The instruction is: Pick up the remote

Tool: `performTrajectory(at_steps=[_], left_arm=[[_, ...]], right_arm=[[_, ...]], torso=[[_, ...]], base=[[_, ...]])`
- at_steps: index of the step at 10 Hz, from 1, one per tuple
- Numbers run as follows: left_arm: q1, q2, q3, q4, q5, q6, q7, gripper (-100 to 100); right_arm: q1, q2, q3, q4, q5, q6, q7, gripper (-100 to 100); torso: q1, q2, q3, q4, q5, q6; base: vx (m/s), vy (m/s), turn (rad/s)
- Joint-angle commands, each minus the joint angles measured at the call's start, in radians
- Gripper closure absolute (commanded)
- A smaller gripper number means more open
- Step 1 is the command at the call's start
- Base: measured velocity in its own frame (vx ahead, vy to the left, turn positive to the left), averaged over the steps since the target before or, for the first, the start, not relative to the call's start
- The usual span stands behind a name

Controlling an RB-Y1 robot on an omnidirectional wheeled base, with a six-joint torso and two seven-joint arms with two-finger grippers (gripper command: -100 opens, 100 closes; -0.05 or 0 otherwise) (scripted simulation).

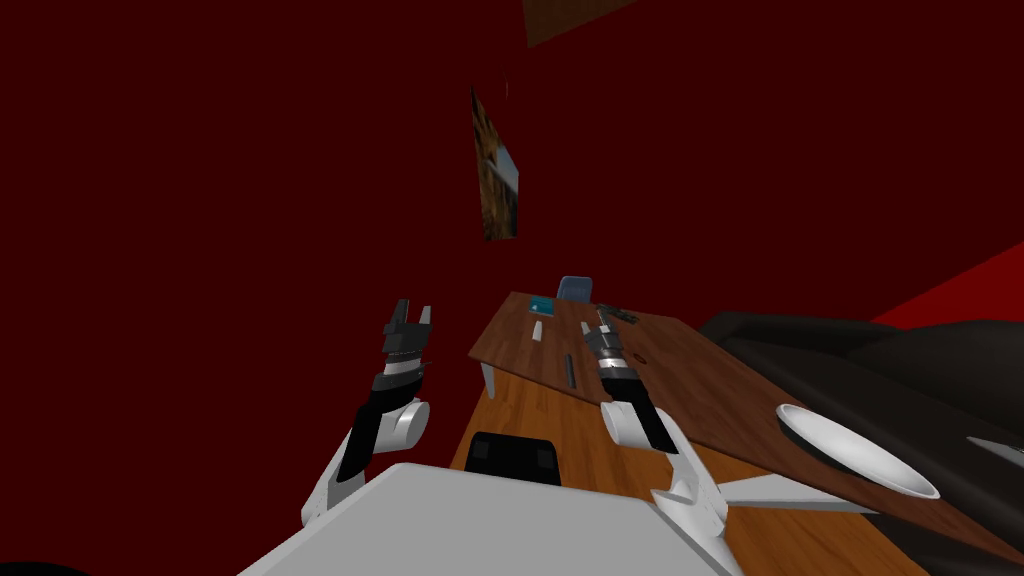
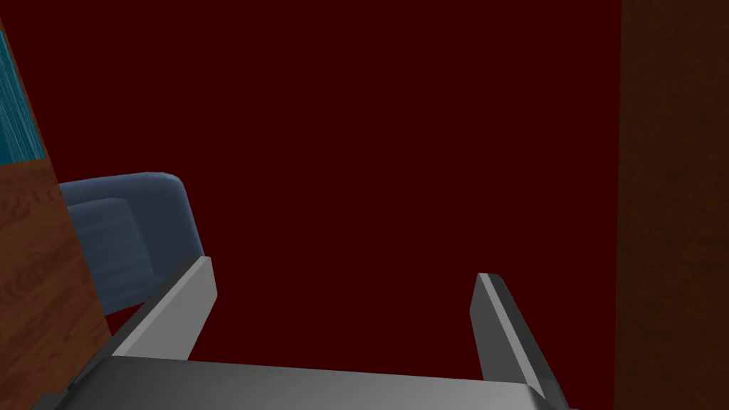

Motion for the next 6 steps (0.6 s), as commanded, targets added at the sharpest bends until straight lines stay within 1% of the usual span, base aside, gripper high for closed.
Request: performTrajectory(at_steps=[1,2,3,4,5,6], left_arm=[[0.000,0.000,0.000,0.000,0.000,0.000,0.000,0],[0.000,0.000,0.000,0.000,0.000,0.000,0.000,0],[0.000,0.000,0.000,0.000,0.000,0.000,0.000,0],[0.000,0.000,0.000,0.000,0.000,0.000,0.000,0],[0.000,0.000,0.000,0.000,0.000,0.000,0.000,0],[0.000,0.000,0.000,0.000,0.000,0.000,0.000,0]], right_arm=[[-0.014,-0.007,-0.002,0.034,-0.006,0.024,-0.025,-100],[-0.049,-0.029,-0.009,0.064,-0.024,0.070,-0.069,-100],[-0.049,-0.029,-0.009,0.087,-0.024,0.070,-0.069,-100],[-0.084,-0.050,-0.017,0.112,-0.043,0.113,-0.109,-100],[-0.086,-0.050,-0.017,0.142,-0.043,0.119,-0.116,-100],[-0.123,-0.071,-0.023,0.185,-0.063,0.149,-0.161,-100]], torso=[[0.000,0.000,0.000,0.000,0.000,0.000],[0.000,0.000,0.000,0.000,0.000,0.000],[0.001,0.000,0.000,0.000,0.000,0.000],[0.001,0.000,0.000,0.000,0.000,0.001],[0.000,0.000,0.000,0.000,0.000,0.000],[0.000,-0.001,0.000,0.000,0.000,0.000]], base=[[-0.042,-0.025,0.046],[-0.048,-0.018,0.094],[-0.039,-0.018,0.061],[-0.045,-0.023,0.099],[-0.038,-0.022,0.059],[-0.044,-0.021,0.080]])
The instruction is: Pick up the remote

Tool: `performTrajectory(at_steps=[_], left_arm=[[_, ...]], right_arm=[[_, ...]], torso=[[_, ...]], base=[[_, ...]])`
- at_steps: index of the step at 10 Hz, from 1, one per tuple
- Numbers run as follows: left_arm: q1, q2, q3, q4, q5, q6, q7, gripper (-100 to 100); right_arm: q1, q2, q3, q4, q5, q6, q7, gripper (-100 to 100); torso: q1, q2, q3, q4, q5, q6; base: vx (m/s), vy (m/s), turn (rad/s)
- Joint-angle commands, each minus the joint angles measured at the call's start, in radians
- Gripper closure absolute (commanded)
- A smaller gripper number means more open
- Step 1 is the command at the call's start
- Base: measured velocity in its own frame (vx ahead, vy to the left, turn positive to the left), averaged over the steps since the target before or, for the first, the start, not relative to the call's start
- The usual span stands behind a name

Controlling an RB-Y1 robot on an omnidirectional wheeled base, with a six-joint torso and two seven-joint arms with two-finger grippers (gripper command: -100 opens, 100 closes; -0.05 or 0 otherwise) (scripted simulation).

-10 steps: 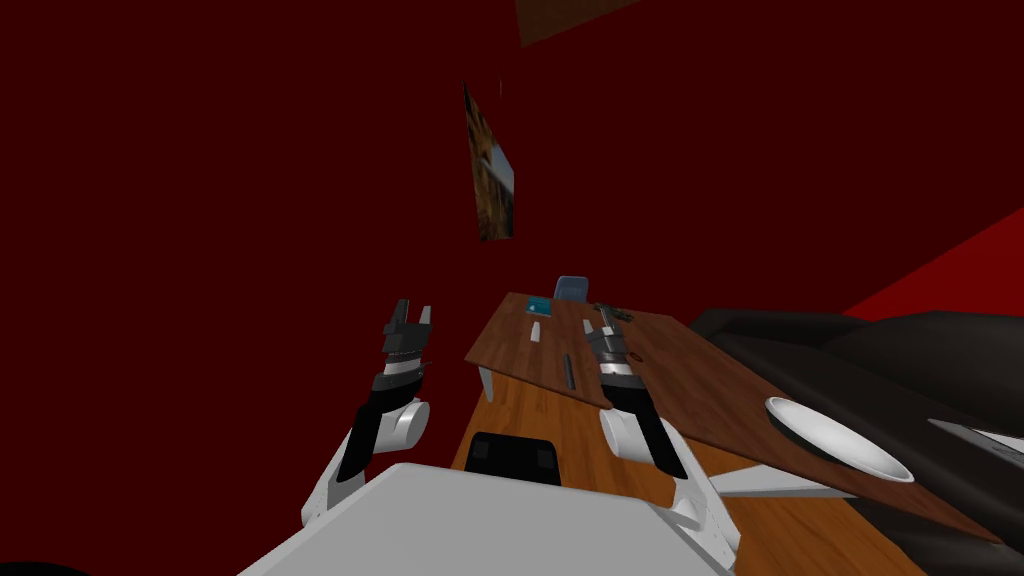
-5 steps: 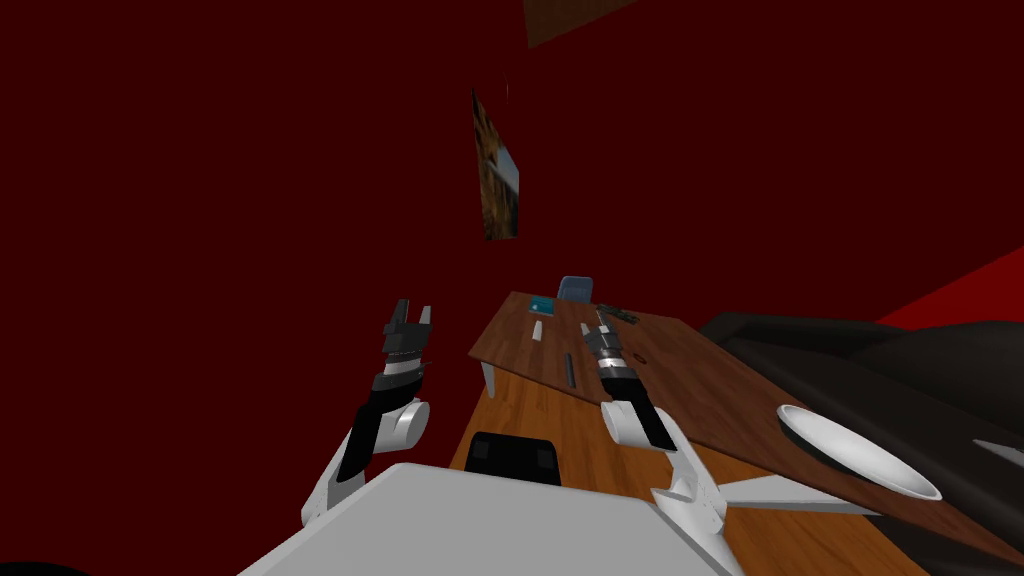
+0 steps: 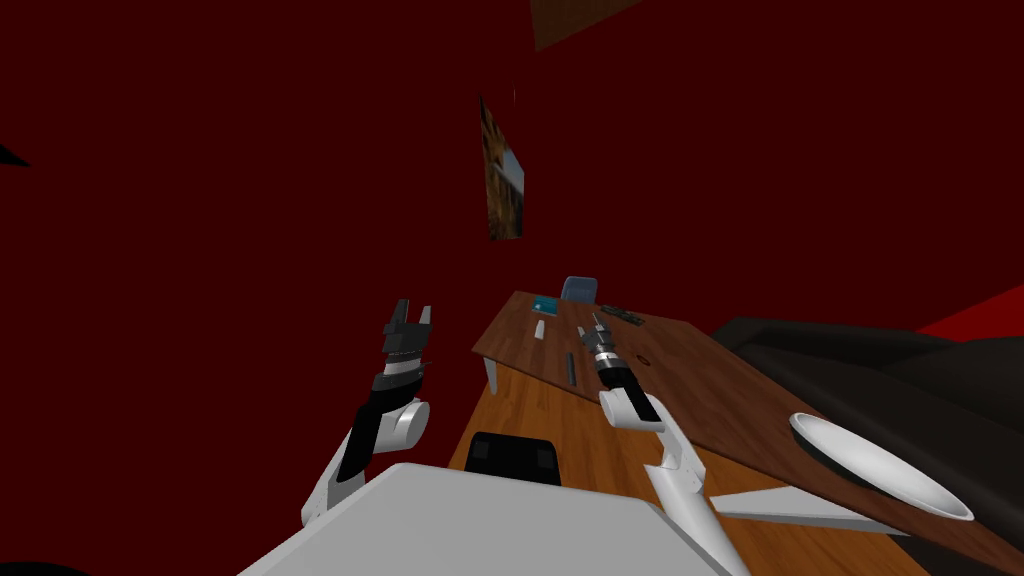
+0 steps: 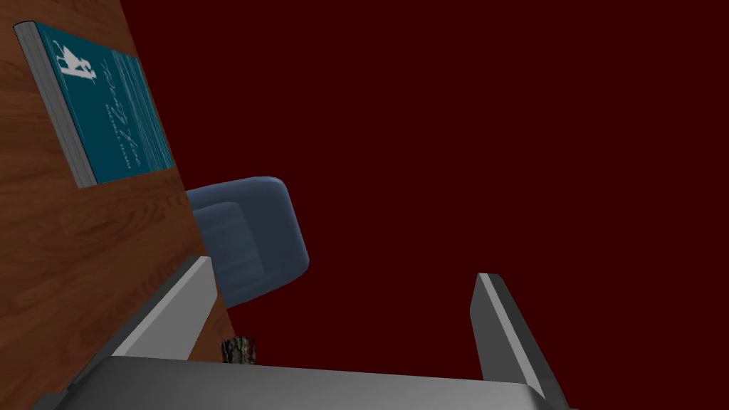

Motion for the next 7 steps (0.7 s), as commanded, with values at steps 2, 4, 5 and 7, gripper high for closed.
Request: performTrajectory(at_steps=[2,4,5,7], left_arm=[[0.000,0.000,0.000,0.000,0.000,0.000,0.000,0],[0.000,0.000,0.000,0.000,0.000,0.000,0.000,0],[0.000,0.000,0.000,0.000,0.000,0.000,0.000,0],[0.000,0.000,0.000,0.000,0.000,0.000,0.000,0]], right_arm=[[-0.054,-0.033,-0.010,0.082,-0.032,0.072,-0.069,-100],[-0.091,-0.053,-0.015,0.121,-0.054,0.129,-0.116,-100],[-0.092,-0.053,-0.015,0.146,-0.054,0.145,-0.134,-100],[-0.131,-0.073,-0.020,0.220,-0.078,0.196,-0.188,-100]], torso=[[0.000,-0.001,0.000,0.000,0.000,0.000],[0.000,-0.001,0.000,0.000,0.000,0.001],[0.000,0.000,0.000,0.000,0.000,0.000],[0.000,-0.001,0.000,0.000,0.000,0.000]], base=[[-0.034,-0.016,0.088],[-0.035,-0.017,0.078],[-0.032,-0.015,0.045],[-0.030,-0.014,0.072]])
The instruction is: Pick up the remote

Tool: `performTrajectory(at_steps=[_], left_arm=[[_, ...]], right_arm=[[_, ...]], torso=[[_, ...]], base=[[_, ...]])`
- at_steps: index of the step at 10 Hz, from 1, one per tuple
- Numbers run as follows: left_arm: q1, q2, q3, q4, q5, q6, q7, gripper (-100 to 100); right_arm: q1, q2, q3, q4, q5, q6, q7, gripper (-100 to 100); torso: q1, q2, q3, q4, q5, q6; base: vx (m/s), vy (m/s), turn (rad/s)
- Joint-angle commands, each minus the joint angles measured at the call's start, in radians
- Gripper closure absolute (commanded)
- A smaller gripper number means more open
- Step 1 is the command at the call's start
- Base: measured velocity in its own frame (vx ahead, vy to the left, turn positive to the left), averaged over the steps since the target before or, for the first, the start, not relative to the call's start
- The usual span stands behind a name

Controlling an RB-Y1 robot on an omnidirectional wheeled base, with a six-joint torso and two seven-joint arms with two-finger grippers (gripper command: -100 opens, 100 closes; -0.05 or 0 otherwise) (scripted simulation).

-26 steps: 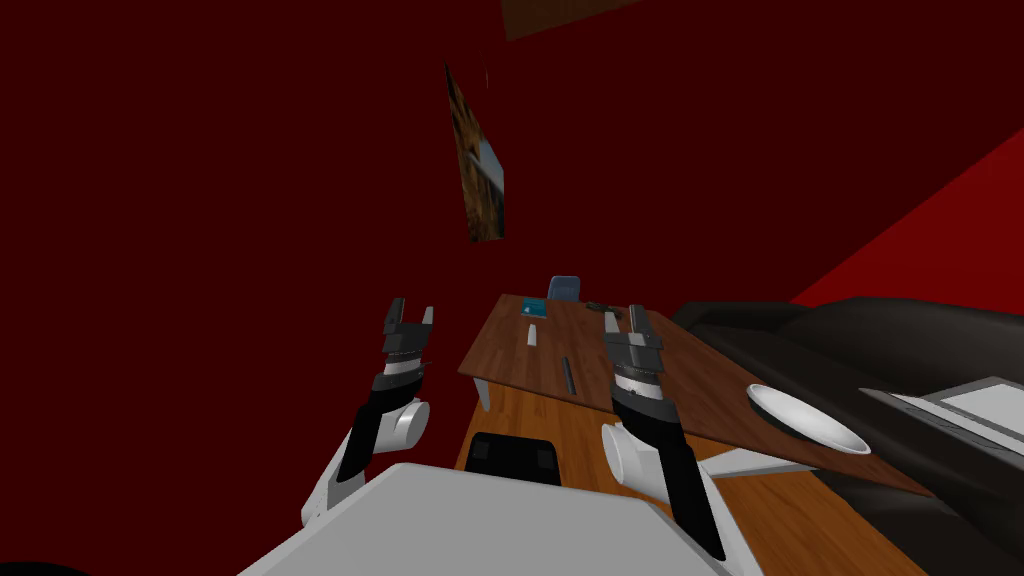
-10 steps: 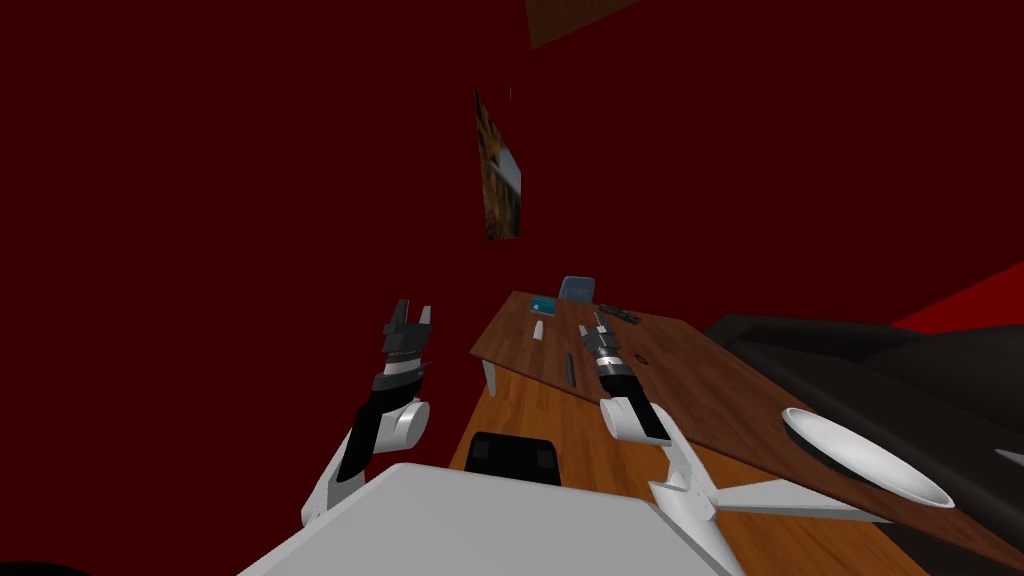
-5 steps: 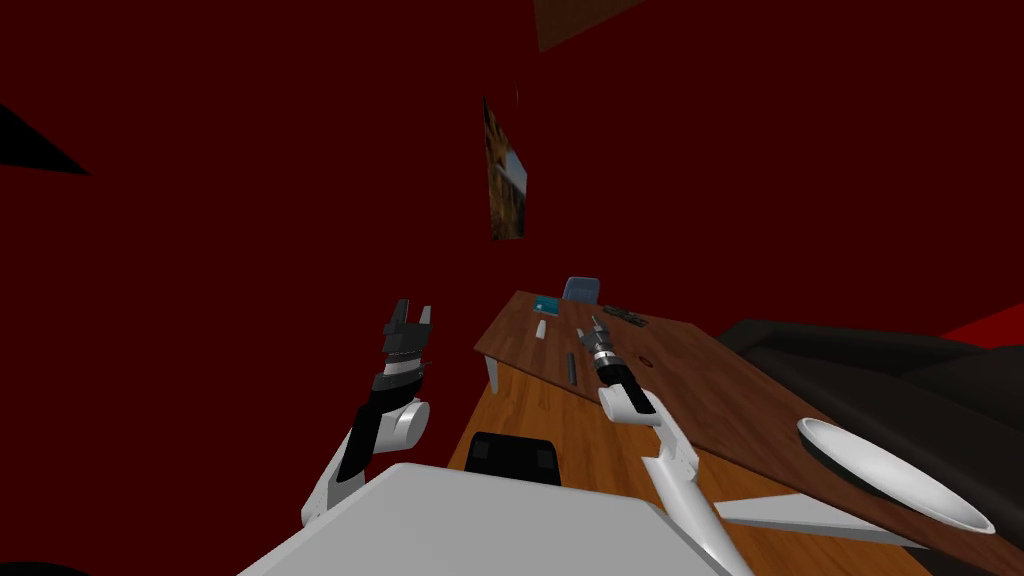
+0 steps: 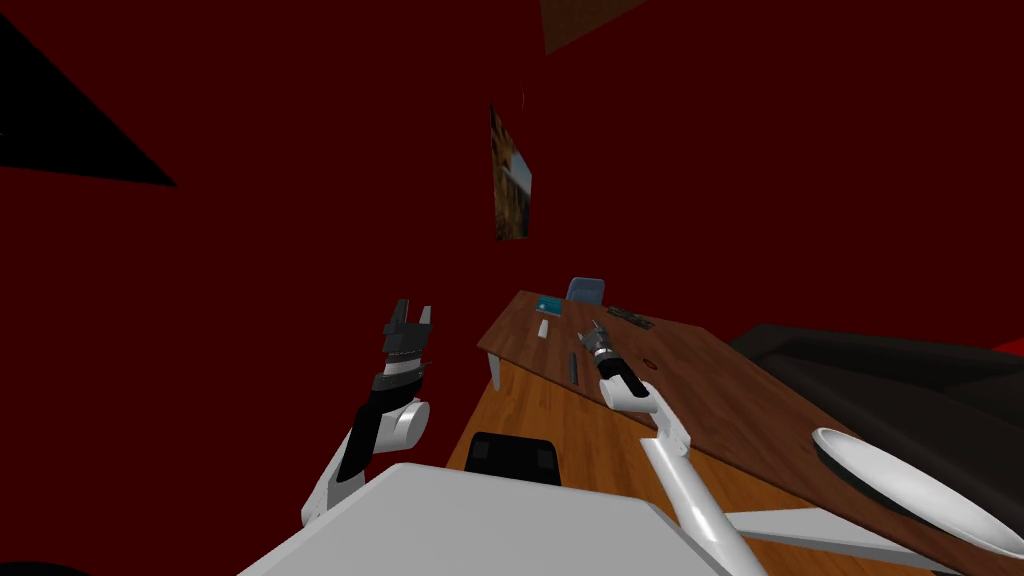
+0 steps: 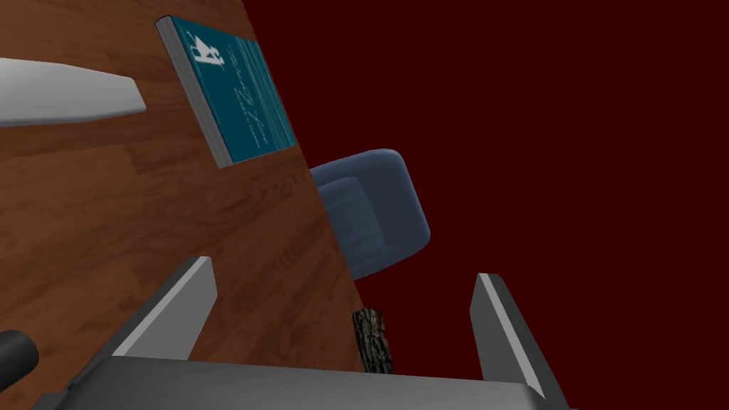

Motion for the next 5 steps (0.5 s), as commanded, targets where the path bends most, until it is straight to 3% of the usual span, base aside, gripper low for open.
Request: performTrajectory(at_steps=[1,2,3,4,5], left_arm=[[0.000,0.000,0.000,0.000,0.000,0.000,0.000,0],[0.000,0.000,0.000,0.000,0.000,0.000,0.000,0],[0.000,0.000,0.000,0.000,0.000,0.000,0.000,0],[0.000,0.000,0.000,0.000,0.000,0.000,0.000,0],[0.000,0.000,0.000,0.000,0.000,0.000,0.000,0]], right_arm=[[-0.044,-0.019,-0.004,0.050,-0.025,0.050,-0.050,-100],[-0.044,-0.019,-0.004,0.066,-0.025,0.078,-0.069,-100],[-0.044,-0.019,-0.004,0.081,-0.025,0.078,-0.069,-100],[-0.082,-0.038,-0.007,0.111,-0.050,0.130,-0.114,-100],[-0.082,-0.038,-0.007,0.144,-0.050,0.132,-0.124,-100]], torso=[[0.000,0.000,0.000,0.000,0.000,0.000],[0.000,0.000,0.000,0.000,0.000,-0.001],[0.000,0.000,0.000,0.000,0.000,0.000],[0.000,-0.001,-0.001,0.000,0.000,0.000],[0.001,-0.001,-0.001,0.000,0.000,-0.001]], base=[[-0.029,-0.008,0.110],[-0.023,-0.010,0.039],[-0.008,-0.006,-0.026],[-0.018,-0.004,0.090],[-0.017,-0.010,0.061]])
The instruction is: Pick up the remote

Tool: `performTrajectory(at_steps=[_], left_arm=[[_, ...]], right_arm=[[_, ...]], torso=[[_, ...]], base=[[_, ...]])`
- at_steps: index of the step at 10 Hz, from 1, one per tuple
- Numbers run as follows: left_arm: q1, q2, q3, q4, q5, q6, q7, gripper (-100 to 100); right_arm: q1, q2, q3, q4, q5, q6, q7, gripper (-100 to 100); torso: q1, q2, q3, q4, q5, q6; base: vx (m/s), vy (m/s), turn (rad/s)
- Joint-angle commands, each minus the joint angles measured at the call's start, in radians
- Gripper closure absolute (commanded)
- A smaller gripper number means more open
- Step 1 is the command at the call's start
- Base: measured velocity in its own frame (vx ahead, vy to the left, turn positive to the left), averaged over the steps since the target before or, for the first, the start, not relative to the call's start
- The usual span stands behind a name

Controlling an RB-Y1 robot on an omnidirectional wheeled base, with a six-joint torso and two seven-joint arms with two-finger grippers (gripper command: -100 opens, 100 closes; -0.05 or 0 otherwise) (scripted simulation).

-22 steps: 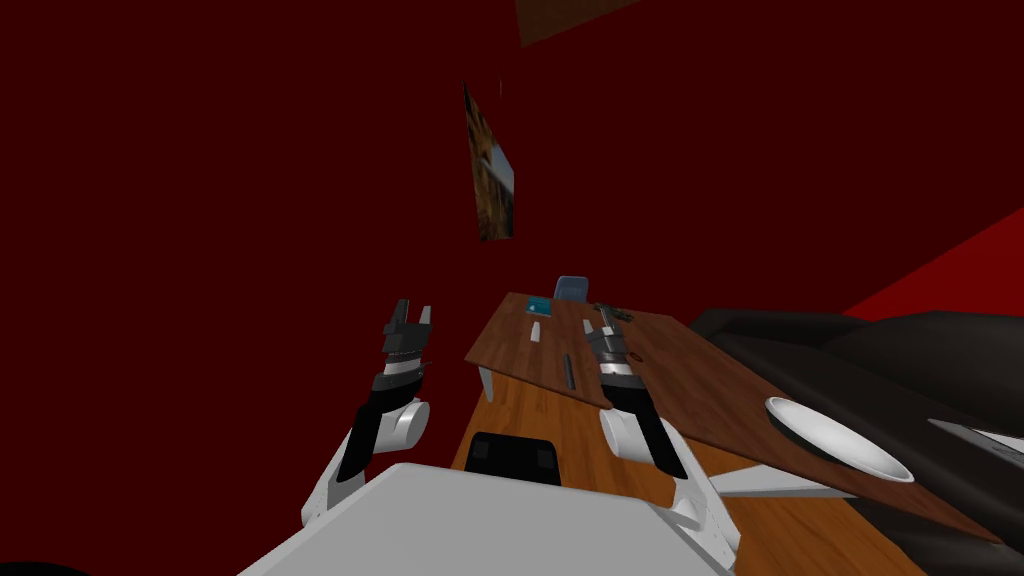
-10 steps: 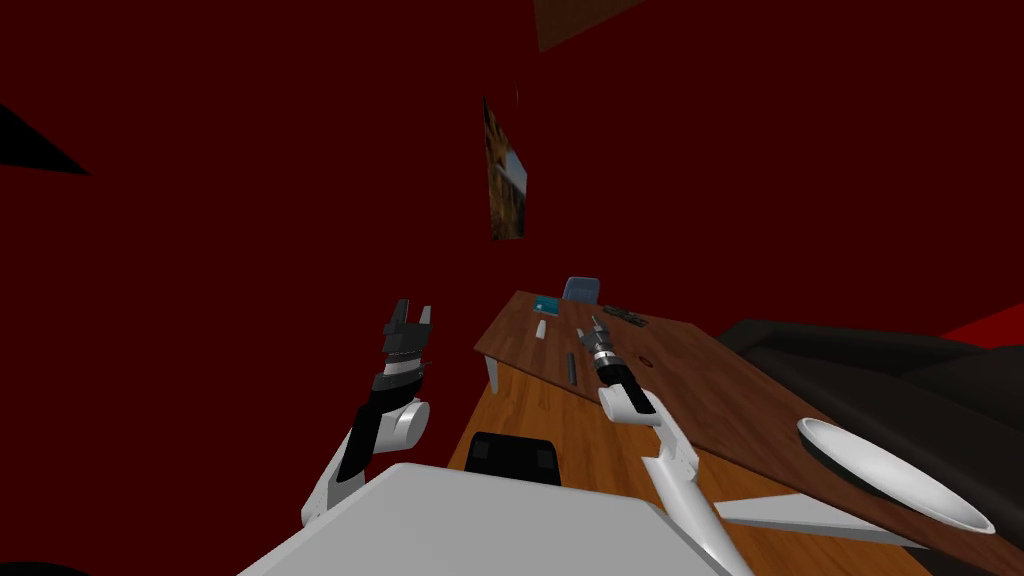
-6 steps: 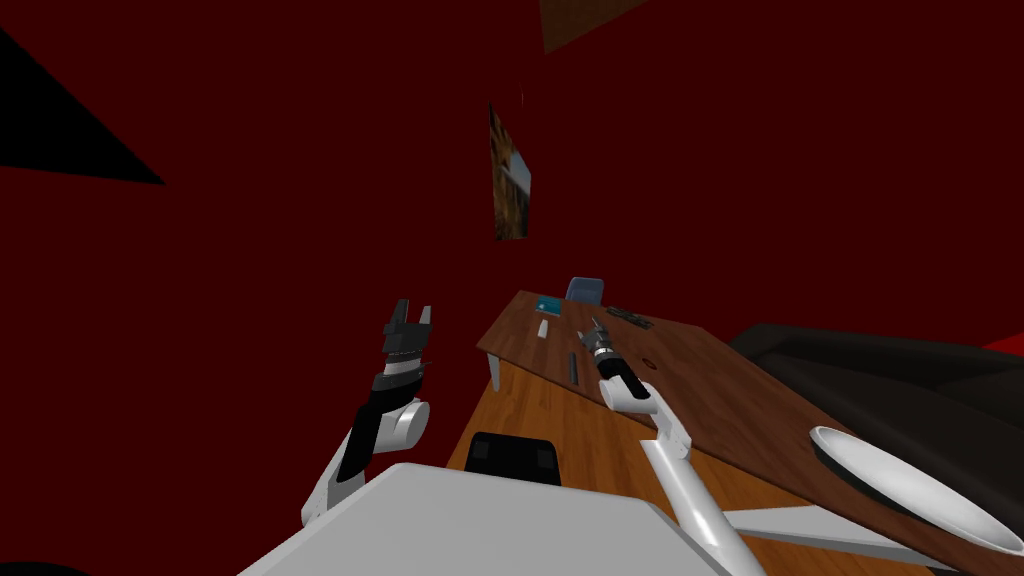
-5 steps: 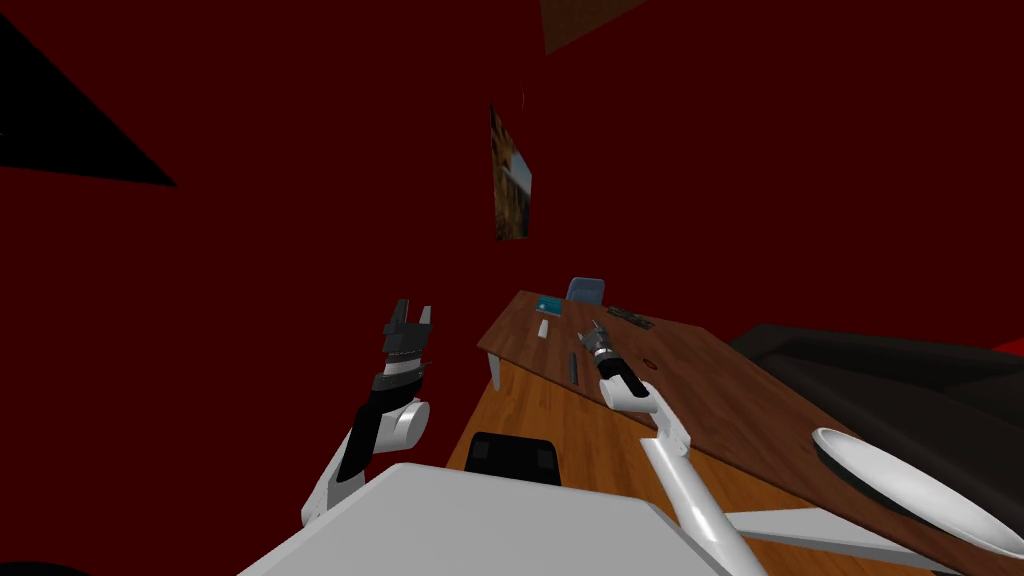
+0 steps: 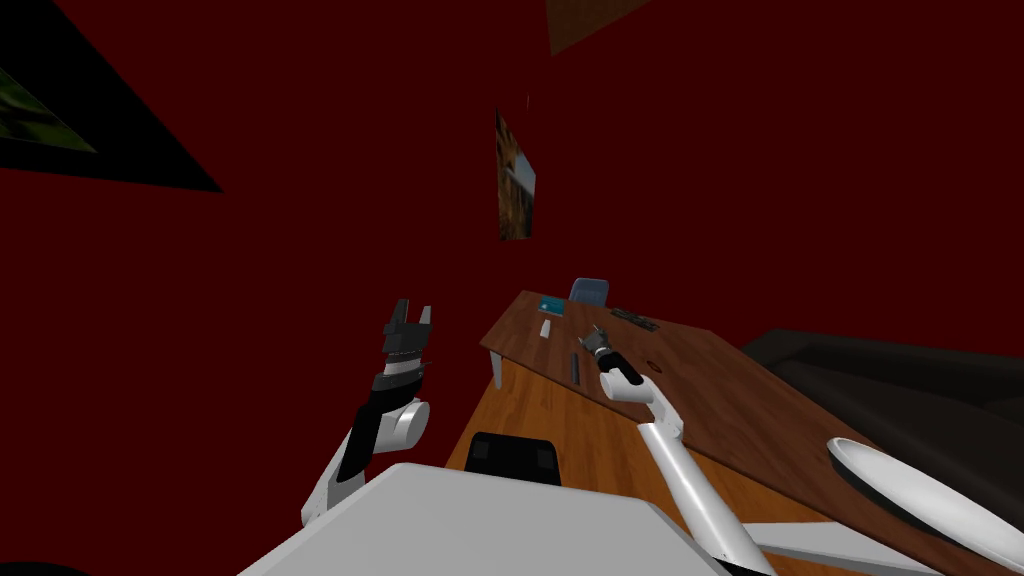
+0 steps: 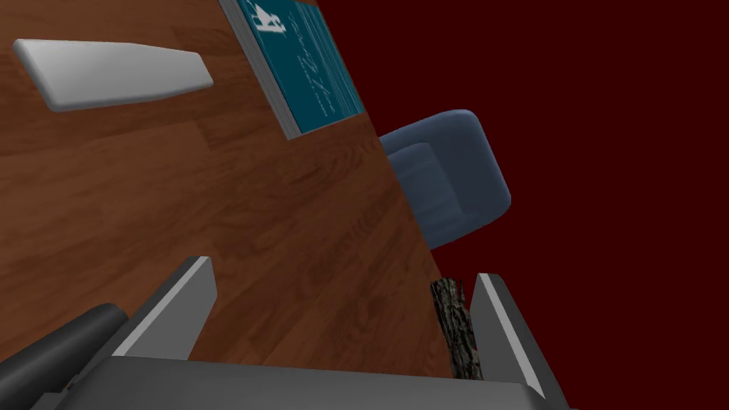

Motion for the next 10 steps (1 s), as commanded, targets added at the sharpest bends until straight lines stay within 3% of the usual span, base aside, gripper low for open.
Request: performTrajectory(at_steps=[1,2,3,4,5,7,8,9,10], left_arm=[[0.000,0.000,0.000,0.000,0.000,0.000,0.000,0],[0.000,0.000,0.000,0.000,0.000,0.000,0.000,0],[0.000,0.000,0.000,0.000,0.000,0.000,0.000,0],[0.000,0.000,0.000,0.000,0.000,0.000,0.000,0],[0.000,0.000,0.000,0.000,0.000,0.000,0.000,0],[0.000,0.000,0.000,0.000,0.000,0.000,0.000,0],[0.000,0.000,0.000,0.000,0.000,0.000,0.000,0],[0.000,0.000,0.000,0.000,0.000,0.000,0.000,0],[0.000,0.000,0.000,0.000,0.000,0.000,0.000,0]], right_arm=[[-0.039,-0.016,-0.003,0.050,-0.026,0.050,-0.050,-100],[-0.039,-0.016,-0.003,0.078,-0.026,0.066,-0.068,-100],[-0.077,-0.033,-0.005,0.109,-0.052,0.102,-0.102,-100],[-0.077,-0.033,-0.005,0.143,-0.052,0.121,-0.123,-100],[-0.114,-0.050,-0.005,0.190,-0.078,0.145,-0.155,-100],[-0.114,-0.050,-0.005,0.208,-0.078,0.175,-0.179,-100],[-0.150,-0.066,-0.005,0.266,-0.105,0.212,-0.223,-100],[-0.150,-0.066,-0.005,0.272,-0.105,0.229,-0.234,-100],[-0.185,-0.080,-0.003,0.310,-0.132,0.264,-0.271,-100]], torso=[[0.000,0.000,0.000,0.000,0.000,0.000],[0.000,0.000,0.000,0.000,0.000,0.000],[0.000,0.000,0.000,0.000,0.000,0.000],[0.000,0.000,0.000,0.000,0.000,0.000],[0.000,0.000,0.000,0.000,0.000,0.000],[0.000,-0.001,0.000,0.000,0.000,0.000],[0.001,-0.001,0.000,0.000,0.000,0.000],[0.001,-0.001,0.000,0.000,0.000,0.000],[0.001,-0.001,0.000,0.000,0.000,0.000]], base=[[-0.022,-0.009,0.072],[-0.015,-0.009,0.042],[-0.013,-0.008,0.064],[-0.010,-0.008,0.043],[-0.011,-0.005,0.082],[-0.003,-0.004,0.009],[-0.001,0.000,0.057],[-0.001,-0.002,0.044],[0.002,-0.002,0.059]])
